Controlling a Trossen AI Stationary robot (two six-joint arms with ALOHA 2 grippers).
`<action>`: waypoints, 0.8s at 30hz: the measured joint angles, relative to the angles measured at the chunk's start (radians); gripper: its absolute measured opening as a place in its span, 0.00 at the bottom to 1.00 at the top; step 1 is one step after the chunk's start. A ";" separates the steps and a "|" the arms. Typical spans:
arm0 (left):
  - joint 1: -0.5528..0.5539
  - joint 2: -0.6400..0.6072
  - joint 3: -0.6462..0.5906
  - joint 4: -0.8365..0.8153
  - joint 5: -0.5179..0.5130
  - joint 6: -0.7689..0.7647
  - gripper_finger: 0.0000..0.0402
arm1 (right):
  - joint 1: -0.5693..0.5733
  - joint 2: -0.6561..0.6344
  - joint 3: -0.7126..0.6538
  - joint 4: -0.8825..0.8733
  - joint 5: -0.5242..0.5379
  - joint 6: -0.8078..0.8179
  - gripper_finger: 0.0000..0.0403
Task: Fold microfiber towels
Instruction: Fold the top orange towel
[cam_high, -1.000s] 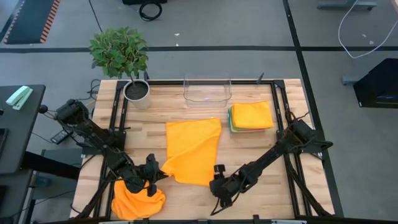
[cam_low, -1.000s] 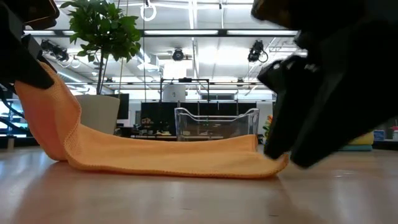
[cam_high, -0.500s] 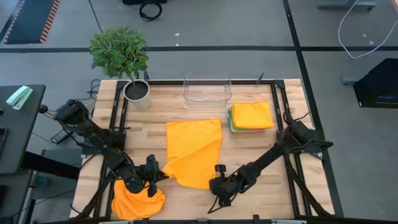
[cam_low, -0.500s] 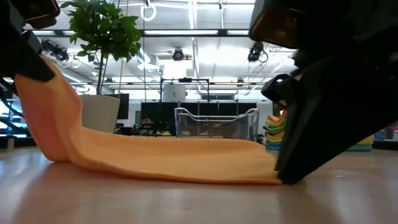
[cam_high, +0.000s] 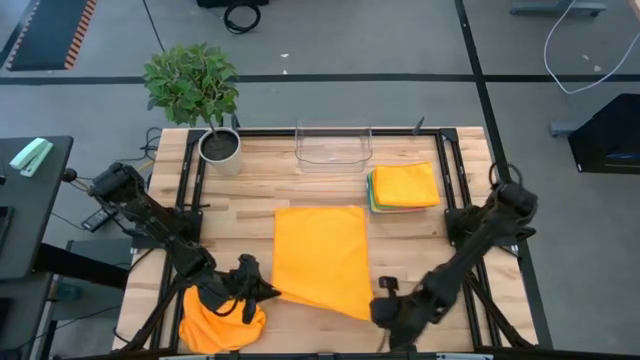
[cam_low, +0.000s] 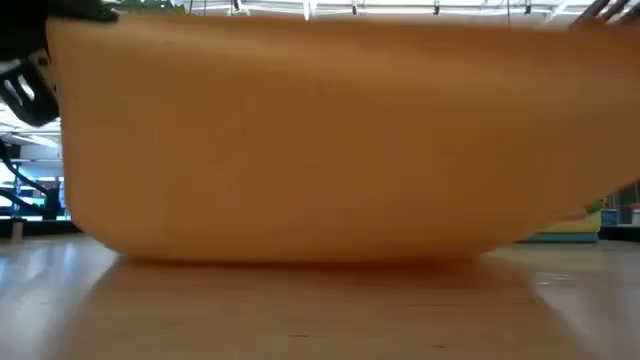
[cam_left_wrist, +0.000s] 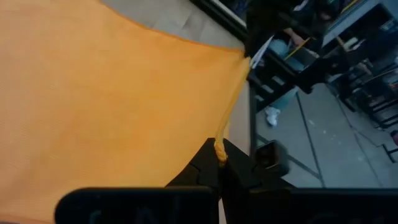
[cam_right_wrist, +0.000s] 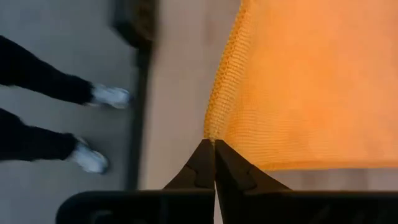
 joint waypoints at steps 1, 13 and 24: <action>-0.005 0.020 0.025 0.001 0.000 -0.006 0.02 | 0.022 -0.020 0.000 0.002 0.013 0.023 0.01; -0.028 0.248 0.351 -0.264 -0.145 0.019 0.01 | -0.010 -0.130 0.001 -0.216 0.153 0.340 0.00; 0.173 0.231 0.370 -0.731 -0.161 -0.016 0.01 | -0.331 -0.124 -0.013 -0.433 0.151 0.212 0.00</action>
